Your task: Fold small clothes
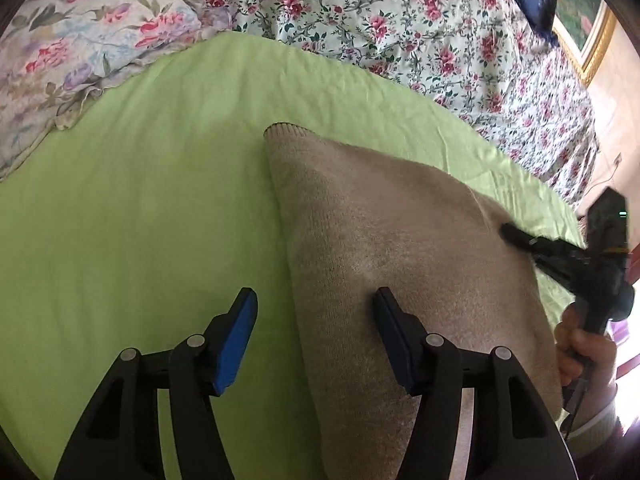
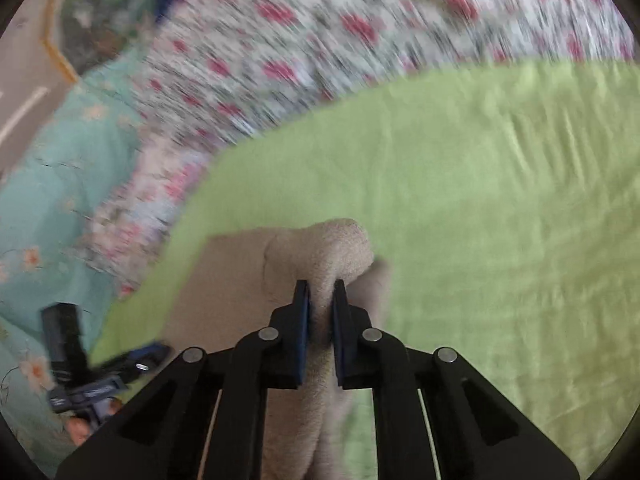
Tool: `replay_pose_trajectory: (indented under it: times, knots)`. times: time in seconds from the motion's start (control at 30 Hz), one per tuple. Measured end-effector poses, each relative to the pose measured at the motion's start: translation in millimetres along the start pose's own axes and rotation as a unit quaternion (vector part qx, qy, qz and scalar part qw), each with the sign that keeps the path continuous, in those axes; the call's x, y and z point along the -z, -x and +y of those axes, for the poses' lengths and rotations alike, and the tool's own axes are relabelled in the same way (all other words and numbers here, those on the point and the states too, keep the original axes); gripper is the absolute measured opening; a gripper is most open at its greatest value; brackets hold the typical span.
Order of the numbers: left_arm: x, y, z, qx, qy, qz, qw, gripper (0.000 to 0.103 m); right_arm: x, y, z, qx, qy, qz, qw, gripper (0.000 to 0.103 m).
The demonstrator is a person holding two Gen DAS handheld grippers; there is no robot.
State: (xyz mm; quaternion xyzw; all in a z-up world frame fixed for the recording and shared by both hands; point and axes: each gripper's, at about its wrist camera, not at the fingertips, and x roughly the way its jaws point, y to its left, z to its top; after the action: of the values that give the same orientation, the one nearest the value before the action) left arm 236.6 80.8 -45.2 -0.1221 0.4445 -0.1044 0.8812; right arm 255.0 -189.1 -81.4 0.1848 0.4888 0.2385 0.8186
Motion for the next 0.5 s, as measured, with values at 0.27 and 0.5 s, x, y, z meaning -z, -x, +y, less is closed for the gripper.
replay_pose_trajectory:
  times: [0.27, 0.5]
  knots:
    - [17, 36, -4, 0.01, -0.011, -0.005, 0.9999, 0.06, 11, 10, 0, 0.01, -0.013, 0.009, 1.0, 0.019]
    - [112, 99, -14, 0.015, -0.054, -0.015, 0.9983, 0.061, 65, 81, 18, 0.002, 0.007, -0.004, 1.0, 0.028]
